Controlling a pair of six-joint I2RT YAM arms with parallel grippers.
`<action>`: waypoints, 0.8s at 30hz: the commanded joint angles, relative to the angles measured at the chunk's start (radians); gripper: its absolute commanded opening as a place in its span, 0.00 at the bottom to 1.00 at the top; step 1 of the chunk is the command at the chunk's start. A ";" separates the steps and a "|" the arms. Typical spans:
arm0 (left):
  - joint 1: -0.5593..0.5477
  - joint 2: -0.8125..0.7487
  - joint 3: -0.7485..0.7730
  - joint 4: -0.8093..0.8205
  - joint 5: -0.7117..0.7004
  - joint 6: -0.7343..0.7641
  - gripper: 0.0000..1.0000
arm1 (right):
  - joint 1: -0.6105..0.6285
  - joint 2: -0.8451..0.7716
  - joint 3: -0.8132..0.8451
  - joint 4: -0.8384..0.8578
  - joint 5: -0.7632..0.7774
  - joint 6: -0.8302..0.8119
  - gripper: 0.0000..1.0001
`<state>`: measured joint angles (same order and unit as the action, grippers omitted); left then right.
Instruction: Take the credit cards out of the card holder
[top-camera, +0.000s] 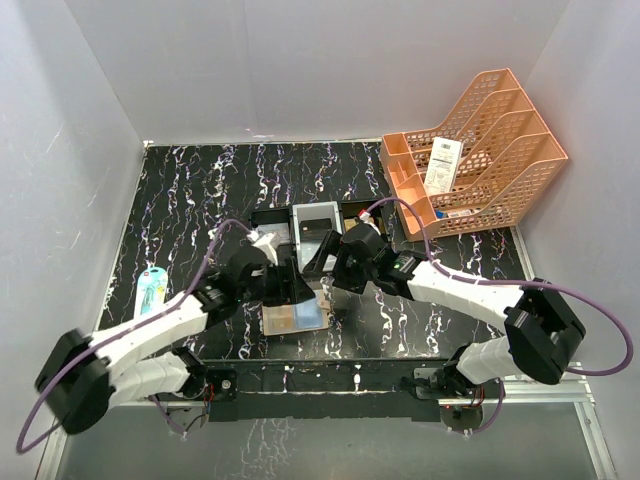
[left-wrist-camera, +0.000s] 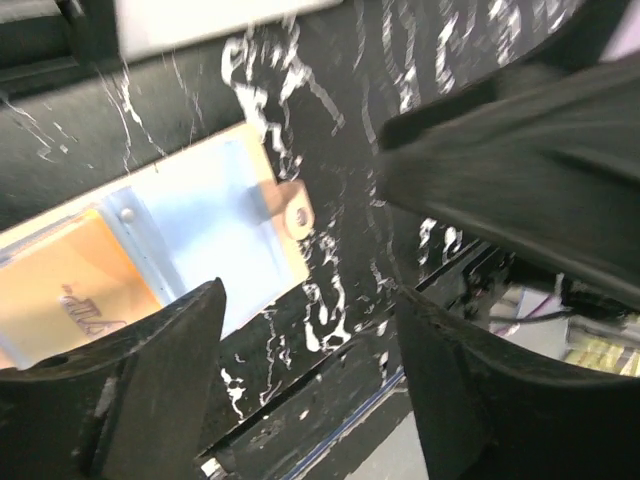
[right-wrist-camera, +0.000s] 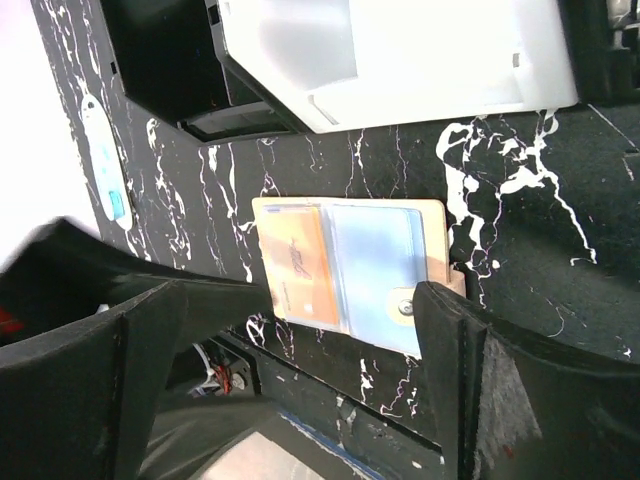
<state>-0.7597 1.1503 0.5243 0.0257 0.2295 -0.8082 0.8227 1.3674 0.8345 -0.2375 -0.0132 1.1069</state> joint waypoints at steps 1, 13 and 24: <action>-0.002 -0.229 0.055 -0.255 -0.245 0.028 0.74 | 0.002 -0.022 0.042 0.044 -0.006 -0.020 0.98; 0.013 -0.405 0.075 -0.715 -0.640 -0.210 0.94 | 0.184 0.242 0.335 -0.178 0.160 -0.146 0.81; 0.098 -0.379 0.080 -0.823 -0.633 -0.229 0.98 | 0.288 0.477 0.532 -0.322 0.225 -0.166 0.64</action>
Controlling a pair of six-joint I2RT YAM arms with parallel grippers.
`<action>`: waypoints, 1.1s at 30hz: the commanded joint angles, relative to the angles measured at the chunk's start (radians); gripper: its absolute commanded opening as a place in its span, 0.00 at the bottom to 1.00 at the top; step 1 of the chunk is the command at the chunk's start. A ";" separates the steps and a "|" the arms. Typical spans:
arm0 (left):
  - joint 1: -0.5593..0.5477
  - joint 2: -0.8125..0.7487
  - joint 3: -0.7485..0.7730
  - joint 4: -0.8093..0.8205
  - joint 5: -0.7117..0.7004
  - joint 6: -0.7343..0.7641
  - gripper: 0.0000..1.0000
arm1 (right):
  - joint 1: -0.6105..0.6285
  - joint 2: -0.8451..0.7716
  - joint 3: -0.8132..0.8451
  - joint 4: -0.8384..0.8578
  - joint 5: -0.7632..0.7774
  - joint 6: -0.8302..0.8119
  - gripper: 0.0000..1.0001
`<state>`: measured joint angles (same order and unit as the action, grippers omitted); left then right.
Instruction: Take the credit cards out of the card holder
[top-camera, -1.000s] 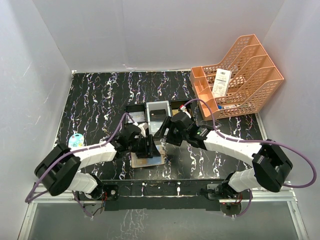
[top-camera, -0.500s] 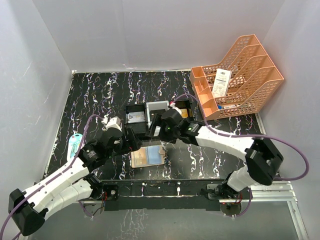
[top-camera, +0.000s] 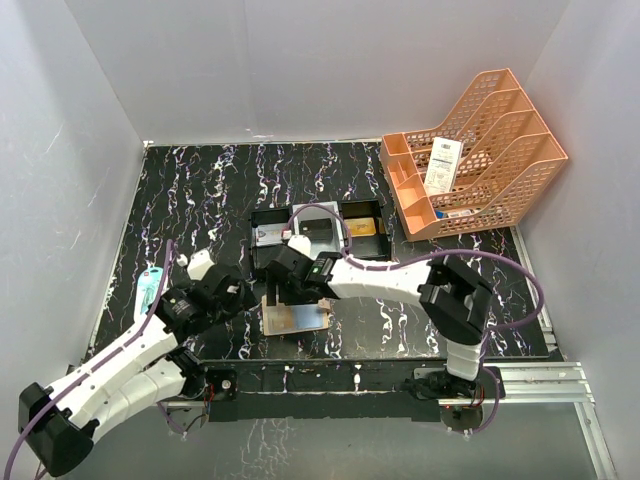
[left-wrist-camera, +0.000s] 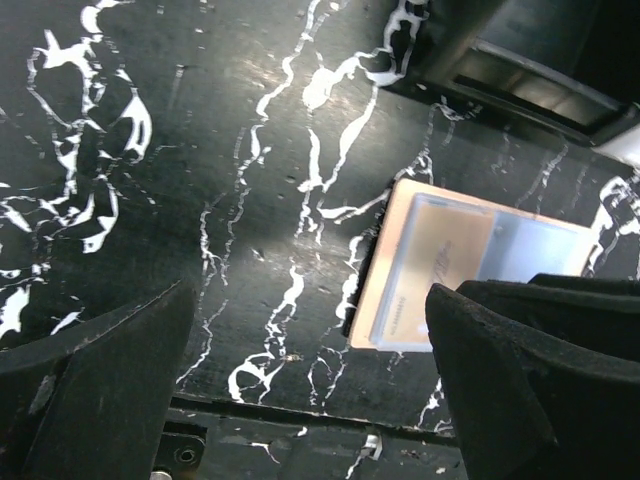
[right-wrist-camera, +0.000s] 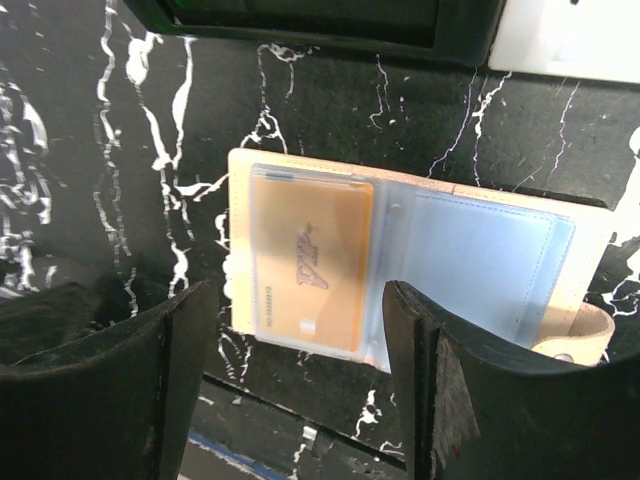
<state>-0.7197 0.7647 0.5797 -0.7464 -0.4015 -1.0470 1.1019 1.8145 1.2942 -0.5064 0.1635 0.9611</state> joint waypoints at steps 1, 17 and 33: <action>0.076 0.005 0.017 -0.030 0.028 0.028 0.99 | 0.011 0.041 0.078 -0.056 0.046 -0.024 0.64; 0.253 -0.044 0.043 0.001 0.132 0.102 0.99 | 0.033 0.195 0.221 -0.133 0.032 -0.069 0.66; 0.253 -0.081 0.057 -0.009 0.127 0.110 0.99 | 0.041 0.263 0.221 -0.197 0.093 -0.065 0.67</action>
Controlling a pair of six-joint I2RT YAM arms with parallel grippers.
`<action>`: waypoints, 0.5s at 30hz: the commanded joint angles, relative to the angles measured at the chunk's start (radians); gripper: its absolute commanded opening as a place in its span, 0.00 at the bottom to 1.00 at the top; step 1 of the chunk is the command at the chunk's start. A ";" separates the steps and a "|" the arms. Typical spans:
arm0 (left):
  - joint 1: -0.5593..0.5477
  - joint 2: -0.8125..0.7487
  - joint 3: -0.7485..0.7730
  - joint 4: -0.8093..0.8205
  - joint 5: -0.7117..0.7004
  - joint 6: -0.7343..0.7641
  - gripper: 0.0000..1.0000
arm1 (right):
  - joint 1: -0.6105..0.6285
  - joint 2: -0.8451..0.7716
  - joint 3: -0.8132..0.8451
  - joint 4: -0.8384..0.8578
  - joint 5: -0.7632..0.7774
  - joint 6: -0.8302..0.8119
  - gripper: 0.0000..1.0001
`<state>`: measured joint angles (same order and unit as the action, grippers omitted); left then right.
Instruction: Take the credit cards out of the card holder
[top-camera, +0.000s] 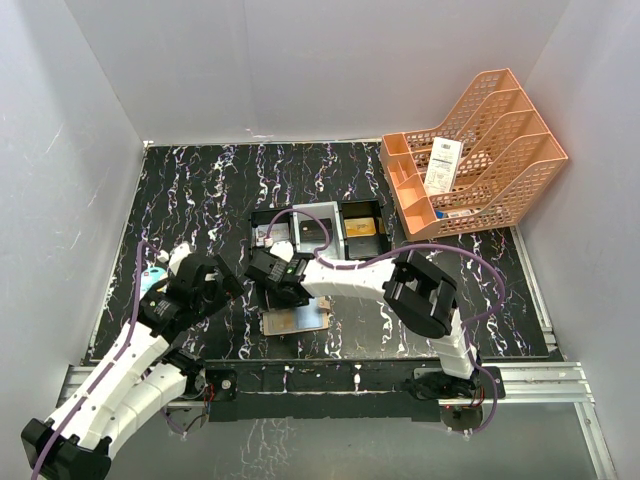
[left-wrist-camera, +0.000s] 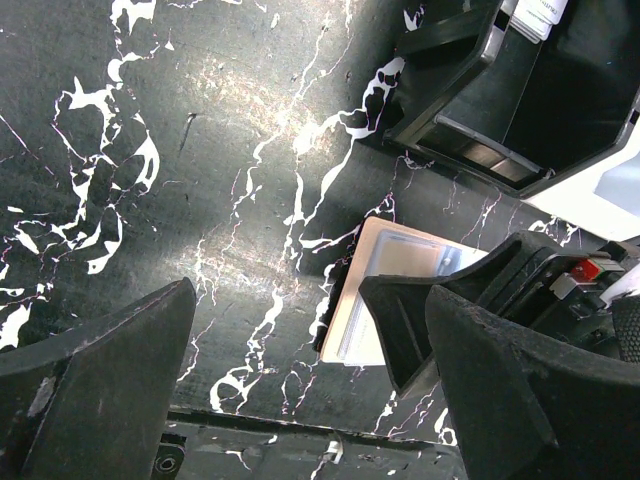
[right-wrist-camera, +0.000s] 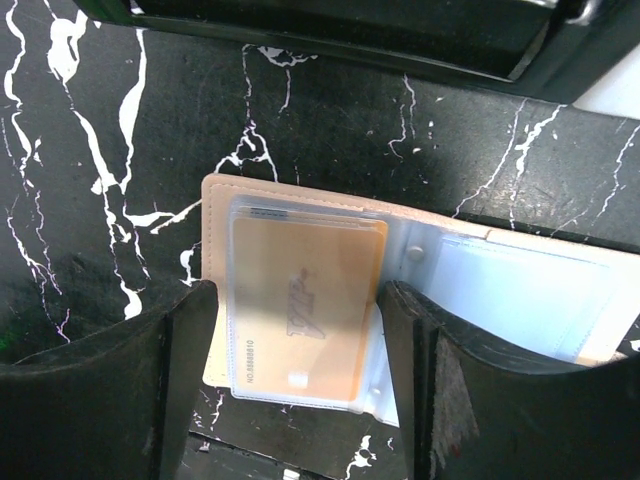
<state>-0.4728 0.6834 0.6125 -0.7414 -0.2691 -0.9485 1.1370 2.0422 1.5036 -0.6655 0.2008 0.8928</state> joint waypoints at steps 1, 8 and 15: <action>0.007 -0.001 0.023 -0.013 -0.004 0.009 0.99 | 0.009 0.044 0.022 -0.052 0.067 0.004 0.67; 0.007 -0.012 0.022 -0.011 -0.007 0.004 0.99 | 0.018 0.064 0.037 -0.070 0.090 0.001 0.59; 0.006 -0.022 0.020 0.021 0.023 0.036 0.99 | -0.009 -0.001 -0.060 0.099 -0.055 -0.015 0.52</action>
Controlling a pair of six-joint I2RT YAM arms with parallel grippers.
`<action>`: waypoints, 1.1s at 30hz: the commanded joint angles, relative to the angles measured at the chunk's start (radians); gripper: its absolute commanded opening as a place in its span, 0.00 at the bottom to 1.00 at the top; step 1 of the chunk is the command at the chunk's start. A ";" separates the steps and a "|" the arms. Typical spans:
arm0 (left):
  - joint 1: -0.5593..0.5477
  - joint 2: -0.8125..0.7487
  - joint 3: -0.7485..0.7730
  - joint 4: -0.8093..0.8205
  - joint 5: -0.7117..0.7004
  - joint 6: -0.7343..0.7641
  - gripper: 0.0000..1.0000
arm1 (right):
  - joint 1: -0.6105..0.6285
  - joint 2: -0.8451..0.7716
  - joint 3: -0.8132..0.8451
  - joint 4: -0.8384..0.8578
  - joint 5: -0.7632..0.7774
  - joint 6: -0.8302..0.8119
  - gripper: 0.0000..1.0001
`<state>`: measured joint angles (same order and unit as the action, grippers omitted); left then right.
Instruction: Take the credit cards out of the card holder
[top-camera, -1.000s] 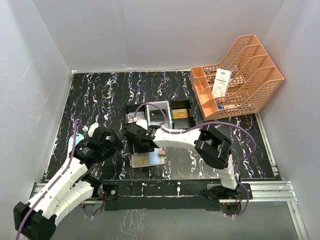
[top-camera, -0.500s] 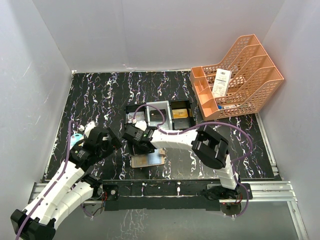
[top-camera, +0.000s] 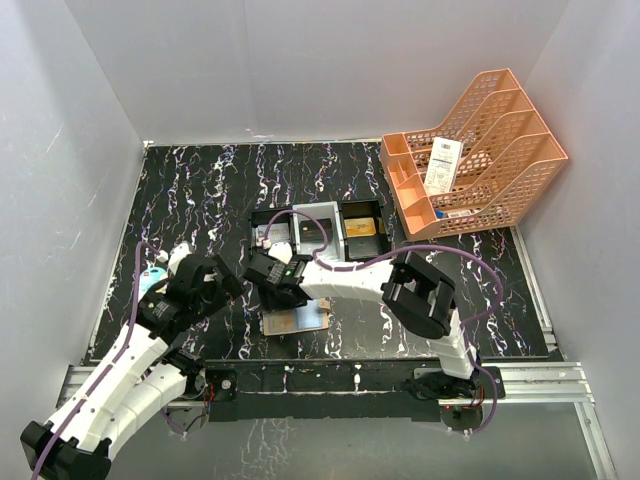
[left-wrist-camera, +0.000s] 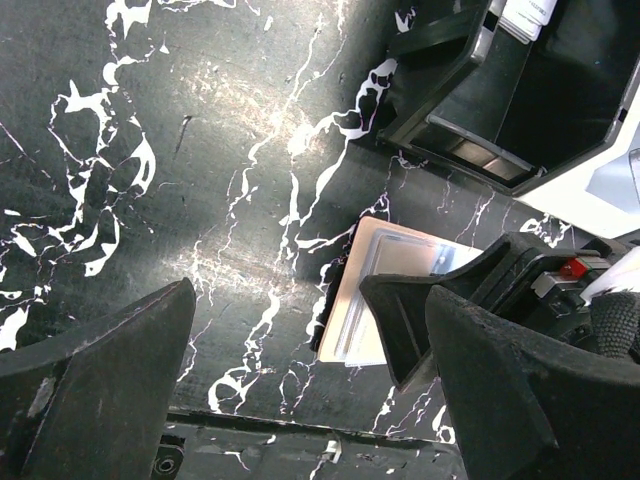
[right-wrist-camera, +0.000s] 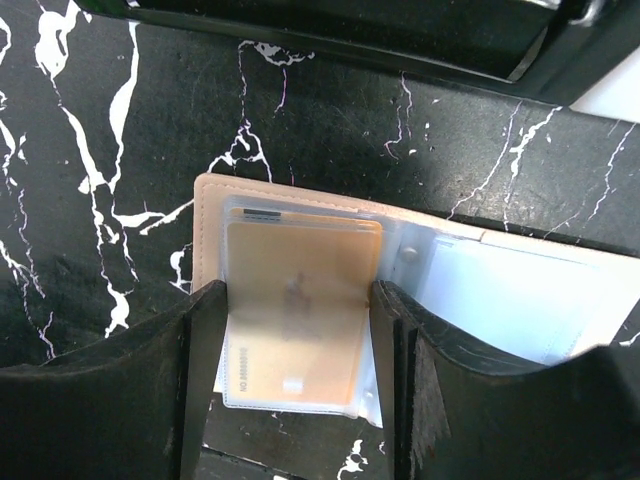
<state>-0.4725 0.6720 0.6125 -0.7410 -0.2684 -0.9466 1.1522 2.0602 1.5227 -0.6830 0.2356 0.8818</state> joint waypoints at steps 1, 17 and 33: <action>0.006 -0.012 0.016 0.031 0.039 0.045 0.99 | -0.033 -0.034 -0.112 0.154 -0.121 0.002 0.52; 0.006 -0.053 -0.167 0.331 0.402 0.069 0.70 | -0.113 -0.141 -0.340 0.393 -0.312 0.081 0.52; 0.005 0.010 -0.356 0.584 0.630 0.053 0.42 | -0.112 -0.140 -0.340 0.388 -0.314 0.083 0.52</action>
<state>-0.4595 0.6758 0.3008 -0.1993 0.2417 -0.8989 1.0290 1.8973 1.2118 -0.3187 -0.0624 0.9398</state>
